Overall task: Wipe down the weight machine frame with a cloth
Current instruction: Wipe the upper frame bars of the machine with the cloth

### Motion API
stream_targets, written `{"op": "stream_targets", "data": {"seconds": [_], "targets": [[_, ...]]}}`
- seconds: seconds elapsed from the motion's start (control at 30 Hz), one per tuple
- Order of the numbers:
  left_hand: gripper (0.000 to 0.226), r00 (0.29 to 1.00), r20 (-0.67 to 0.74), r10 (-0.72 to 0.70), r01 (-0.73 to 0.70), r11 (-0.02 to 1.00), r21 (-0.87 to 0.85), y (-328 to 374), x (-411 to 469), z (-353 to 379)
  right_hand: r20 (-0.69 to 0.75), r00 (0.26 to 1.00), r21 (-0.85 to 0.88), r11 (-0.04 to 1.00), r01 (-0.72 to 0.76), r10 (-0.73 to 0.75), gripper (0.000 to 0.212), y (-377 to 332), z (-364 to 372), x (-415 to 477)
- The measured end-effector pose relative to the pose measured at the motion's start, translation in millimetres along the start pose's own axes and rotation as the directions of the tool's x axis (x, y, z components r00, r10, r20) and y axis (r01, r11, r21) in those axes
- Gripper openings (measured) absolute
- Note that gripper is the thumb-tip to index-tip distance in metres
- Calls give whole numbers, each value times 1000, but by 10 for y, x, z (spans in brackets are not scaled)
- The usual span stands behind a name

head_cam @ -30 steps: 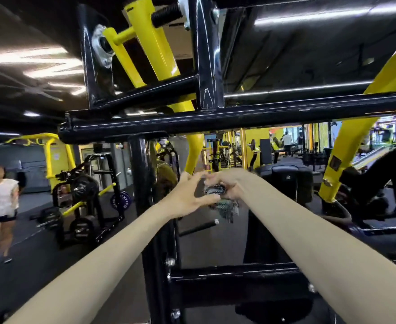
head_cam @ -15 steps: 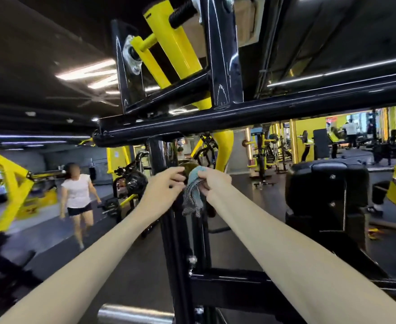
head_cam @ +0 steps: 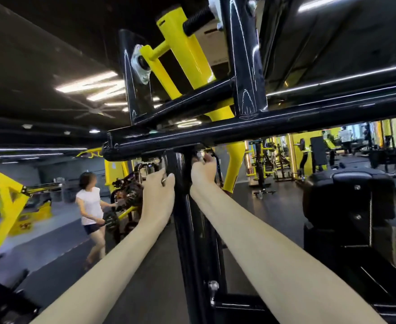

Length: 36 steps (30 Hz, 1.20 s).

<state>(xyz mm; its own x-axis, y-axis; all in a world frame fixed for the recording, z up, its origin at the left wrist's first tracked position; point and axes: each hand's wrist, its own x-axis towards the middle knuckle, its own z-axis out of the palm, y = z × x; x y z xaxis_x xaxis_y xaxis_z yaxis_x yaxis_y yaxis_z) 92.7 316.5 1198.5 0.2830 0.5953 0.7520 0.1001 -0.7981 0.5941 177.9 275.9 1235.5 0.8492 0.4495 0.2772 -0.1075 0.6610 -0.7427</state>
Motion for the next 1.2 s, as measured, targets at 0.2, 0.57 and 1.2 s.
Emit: {"op": "stream_targets", "data": {"seconds": [0.2,0.57,1.2], "targets": [[40,998,-60,8,-11,998,-56,-4,-47,88,160,984,-128,987,94,-72,72,105,-134,-309],[36,998,-15,59,-60,997,-48,-167,86,48,158,984,-191,976,108,-78,97,77,-83,-479],[31,975,204,83,-4,933,-359,-10,-78,-382,-16,954,-370,888,272,-299,45,1,134,-760]]}}
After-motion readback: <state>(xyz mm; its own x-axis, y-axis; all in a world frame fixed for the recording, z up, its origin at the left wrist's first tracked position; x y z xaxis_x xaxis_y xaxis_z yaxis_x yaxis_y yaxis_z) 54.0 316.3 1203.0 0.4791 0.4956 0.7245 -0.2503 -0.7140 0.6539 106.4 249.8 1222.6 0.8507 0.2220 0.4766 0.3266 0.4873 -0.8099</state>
